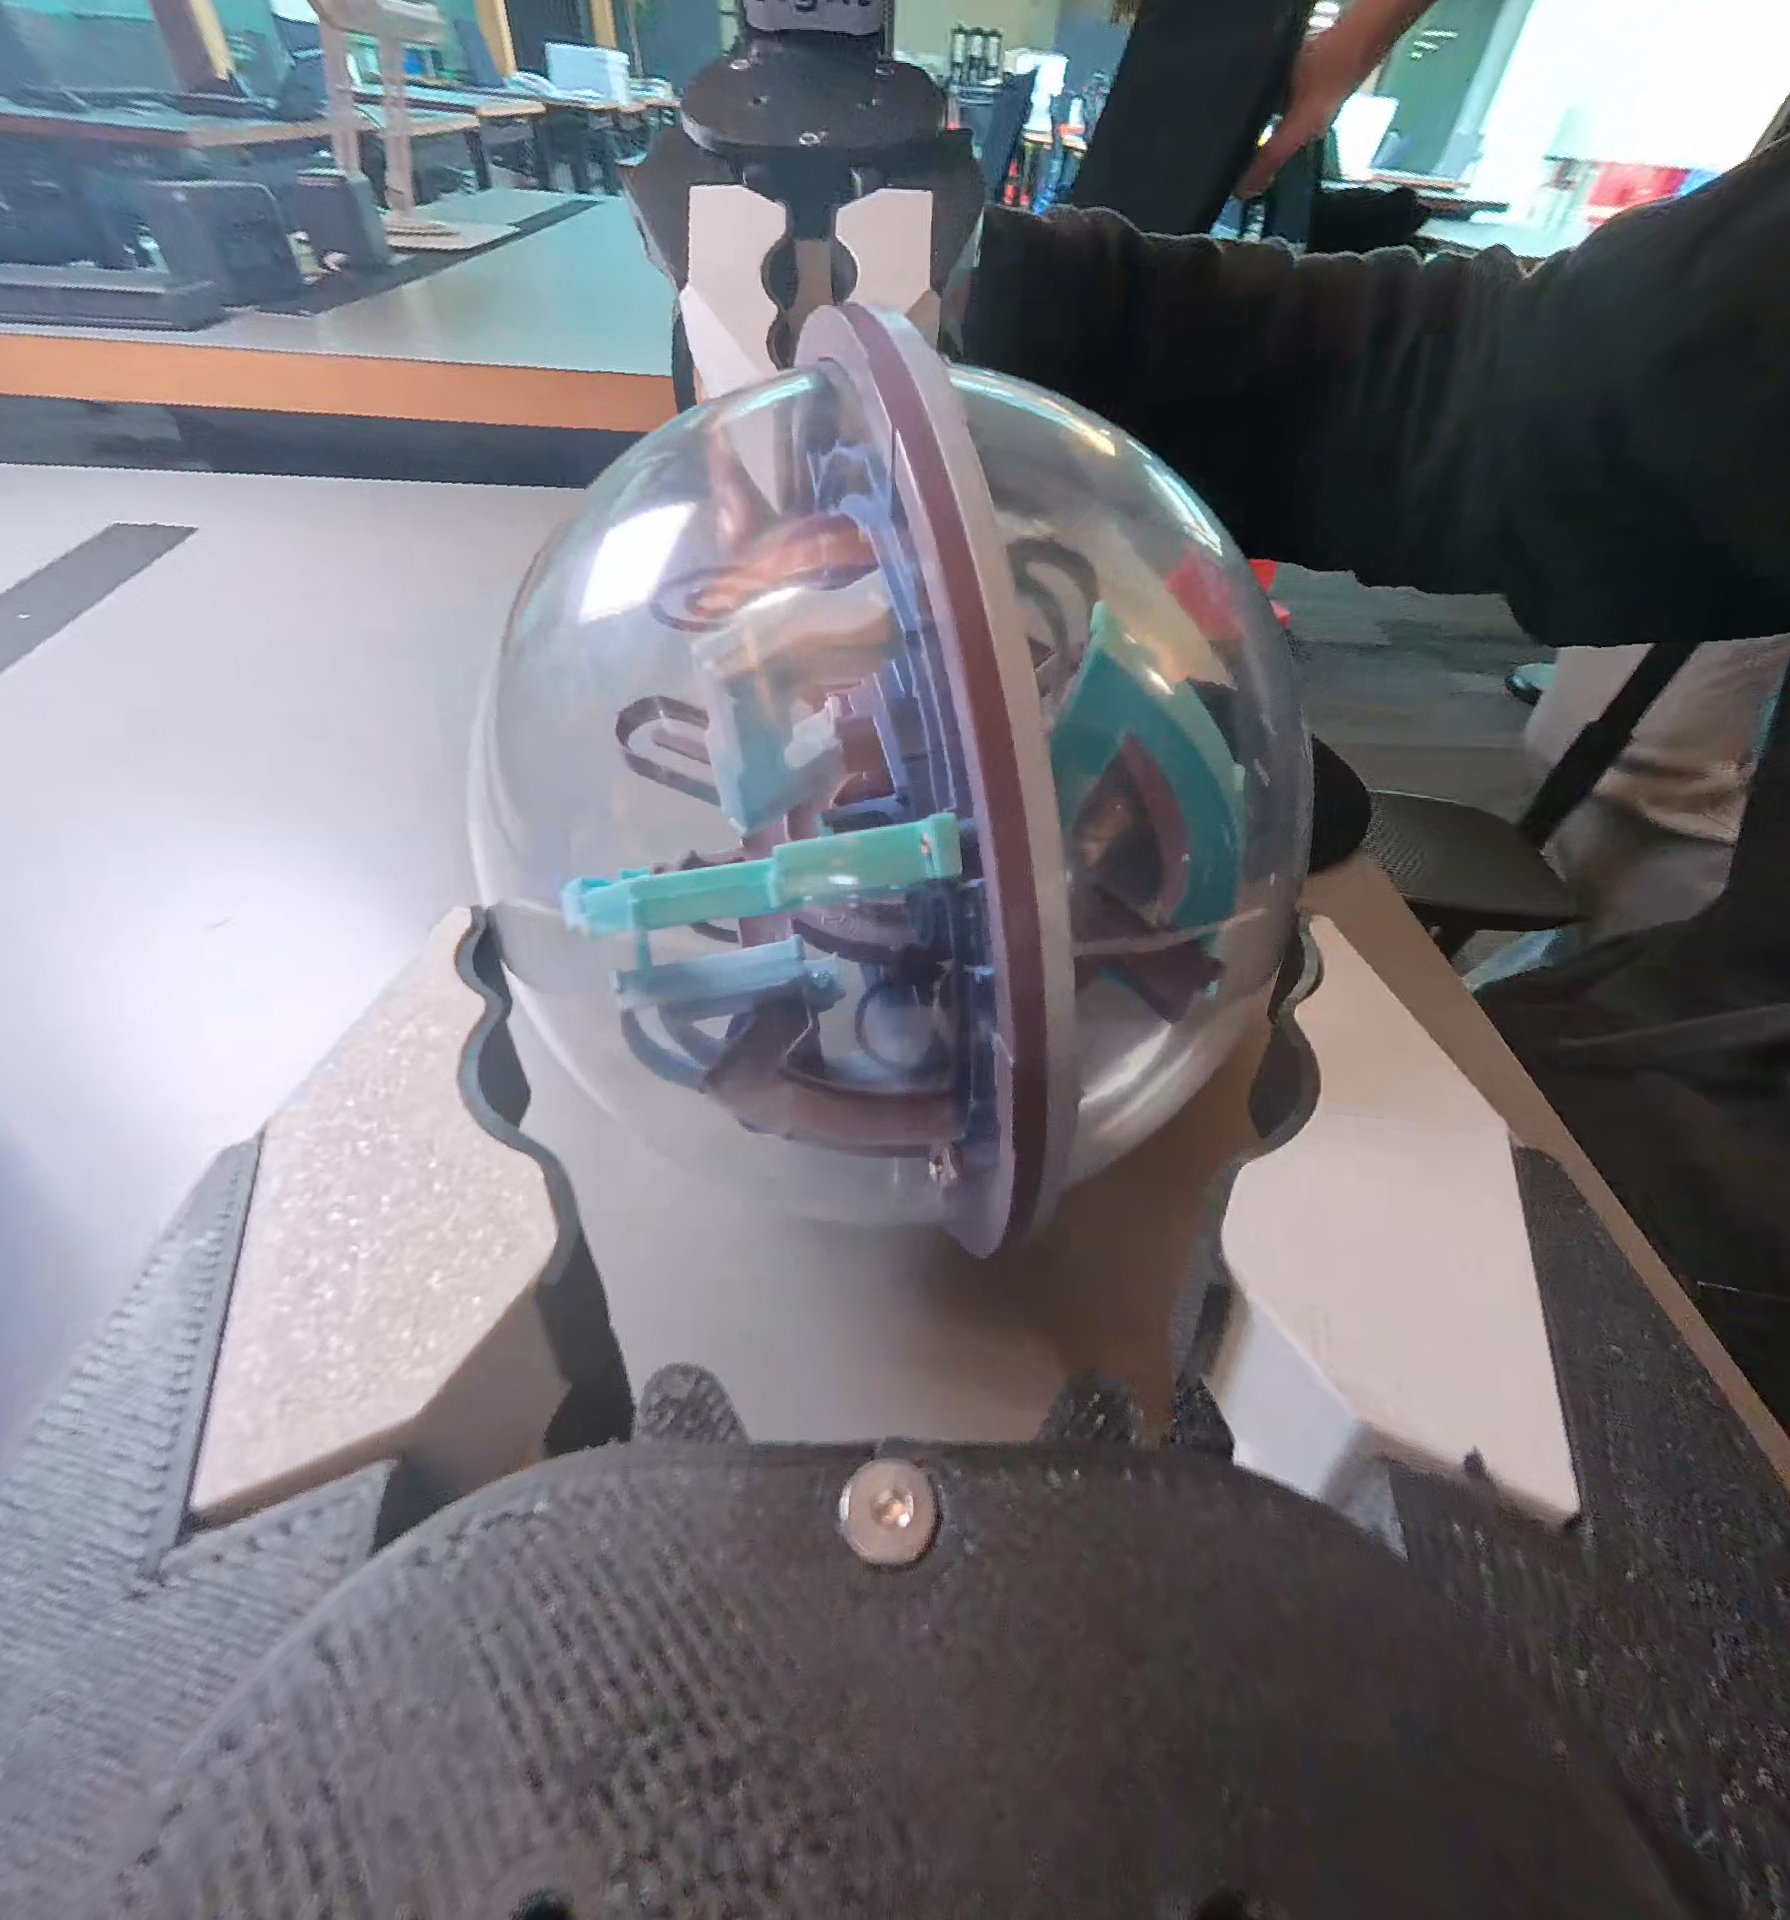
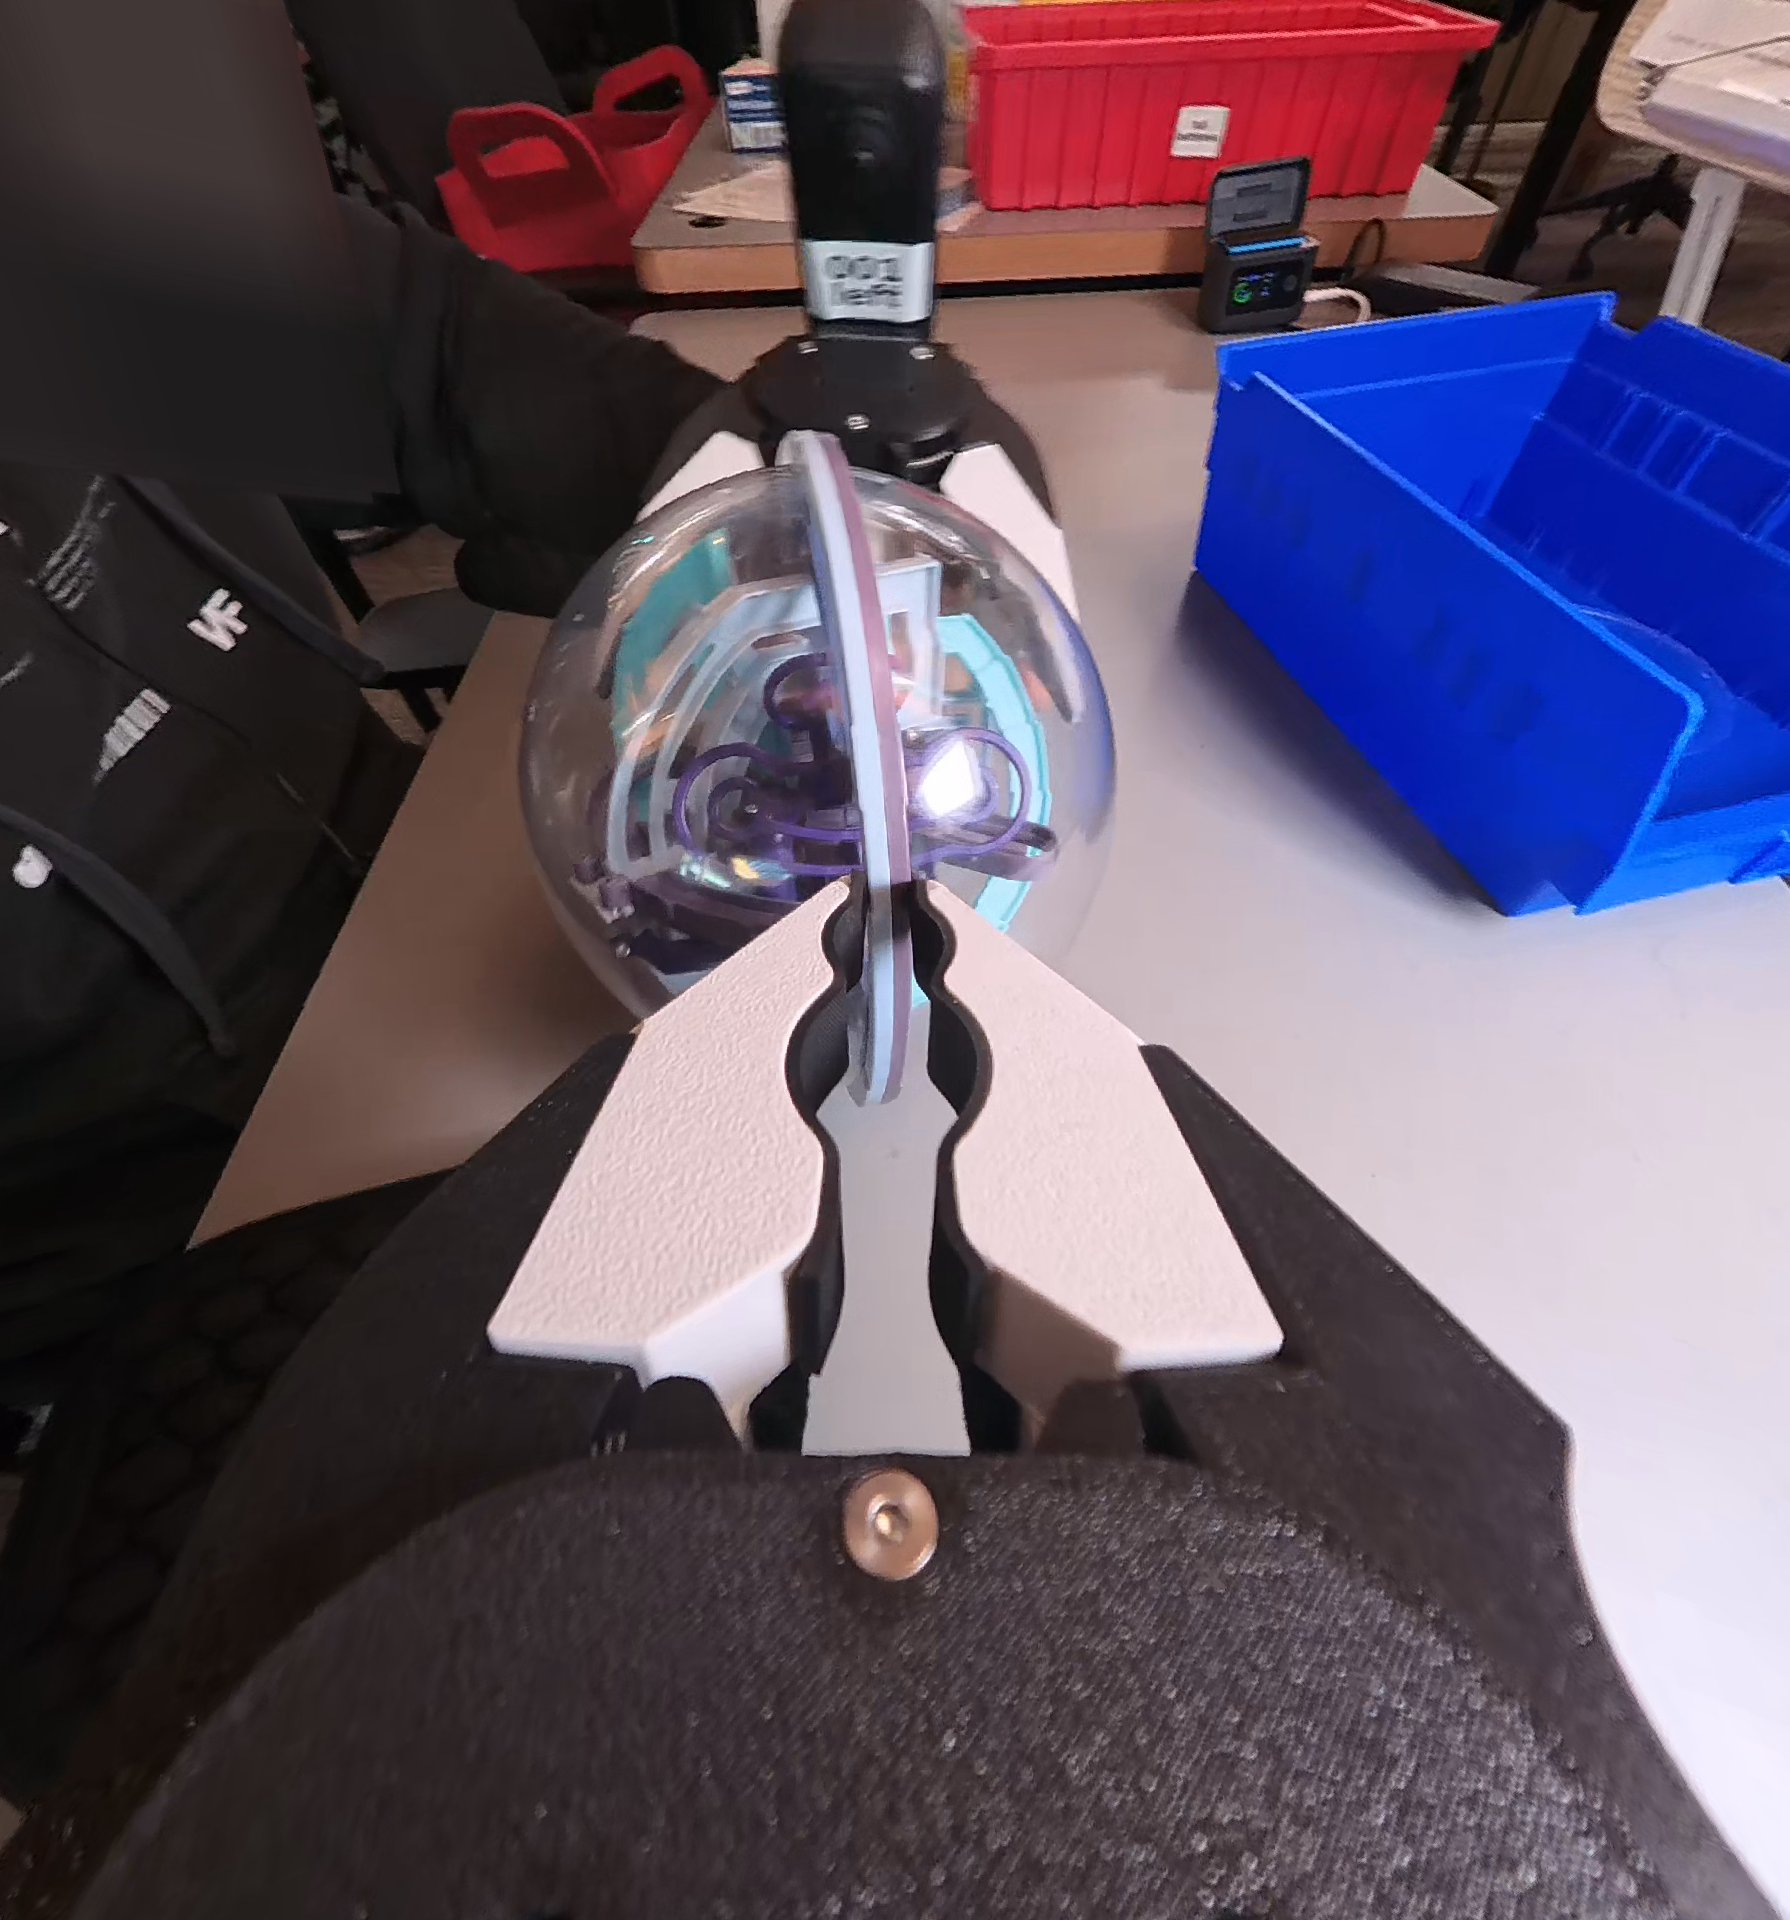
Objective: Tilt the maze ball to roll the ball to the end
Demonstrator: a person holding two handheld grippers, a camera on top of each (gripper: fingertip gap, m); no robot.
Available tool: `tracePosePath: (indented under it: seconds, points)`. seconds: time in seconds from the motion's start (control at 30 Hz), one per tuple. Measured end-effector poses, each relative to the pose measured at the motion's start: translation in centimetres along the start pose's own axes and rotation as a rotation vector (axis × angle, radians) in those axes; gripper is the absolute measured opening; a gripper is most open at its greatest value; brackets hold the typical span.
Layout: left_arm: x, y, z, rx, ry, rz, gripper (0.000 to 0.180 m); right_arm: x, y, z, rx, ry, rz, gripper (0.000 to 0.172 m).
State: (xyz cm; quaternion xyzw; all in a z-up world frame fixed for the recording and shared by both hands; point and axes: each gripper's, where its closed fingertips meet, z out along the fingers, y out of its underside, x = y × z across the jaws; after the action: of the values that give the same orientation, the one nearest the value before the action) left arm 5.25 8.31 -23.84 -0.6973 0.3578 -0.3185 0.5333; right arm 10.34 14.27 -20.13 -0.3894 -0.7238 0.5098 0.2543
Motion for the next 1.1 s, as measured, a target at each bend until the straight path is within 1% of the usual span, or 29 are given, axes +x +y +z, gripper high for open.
tracePosePath:
  seconds: [0.1,0.13,0.17,0.23,0.3,0.37,0.47,0.57,0.63,0.7,0.77,0.83,0.87,0.97,1.03,1.07,1.1]
  points:
    - [0.3,0.1,-0.2,0.007,-0.045,0.010,0.142,0.2,-0.3,0.2,-0.001,0.079,0.006,0.007]
    - [0.3,0.2,-0.3,0.011,-0.058,0.011,0.142,0.4,-0.4,0.0,-0.005,0.126,0.014,0.018]
    - [0.3,0.2,-0.3,0.016,-0.069,0.008,0.142,0.5,-0.4,-0.2,-0.011,0.173,0.033,0.035]
    - [0.4,0.2,-0.3,0.021,-0.089,0.003,0.141,0.2,-0.4,-1.0,-0.024,0.273,0.076,0.055]
    - [0.4,0.1,-0.2,0.020,-0.107,-0.001,0.141,-0.7,-0.2,-1.7,-0.053,0.399,0.110,0.074]
    - [0.4,0.0,-0.1,0.022,-0.130,-0.008,0.141,-2.1,0.3,-1.6,-0.082,0.532,0.162,0.097]
    - [0.5,-0.2,0.1,0.032,-0.178,-0.017,0.140,-4.2,1.3,0.0,-0.087,0.735,0.292,0.115]
    - [0.9,-0.3,0.2,0.040,-0.216,-0.018,0.139,-5.7,2.5,2.4,-0.138,0.836,0.304,0.128]
    - [1.4,-0.5,0.2,0.047,-0.224,-0.015,0.138,-5.9,2.4,3.5,-0.110,0.836,0.307,0.130]
    - [2.1,-0.9,0.0,0.066,-0.219,-0.008,0.135,-5.6,2.9,3.9,-0.104,0.805,0.306,0.132]
    - [2.8,-0.9,-0.3,0.066,-0.204,-0.005,0.138,-5.7,3.3,4.3,-0.102,0.728,0.297,0.131]
    - [3.7,-1.3,-1.1,0.094,-0.133,-0.018,0.136,-5.8,3.6,4.4,-0.113,0.657,0.256,0.128]
    - [4.1,-1.5,-1.7,0.113,-0.084,-0.025,0.130,-5.9,3.8,4.4,-0.129,0.622,0.232,0.129]
    - [4.4,-2.0,-3.8,0.159,0.072,-0.076,0.103,-6.1,4.4,4.4,-0.167,0.507,0.184,0.129]
    - [3.9,-2.2,-4.9,0.173,0.155,-0.098,0.072,-6.2,4.9,4.5,-0.208,0.436,0.150,0.128]
    - [3.1,-2.4,-5.2,0.181,0.165,-0.096,0.065,-6.2,5.3,4.6,-0.230,0.404,0.132,0.127]
    - [1.4,-2.5,-5.3,0.198,0.106,-0.093,0.075,-6.2,5.6,4.8,-0.246,0.373,0.119,0.126]
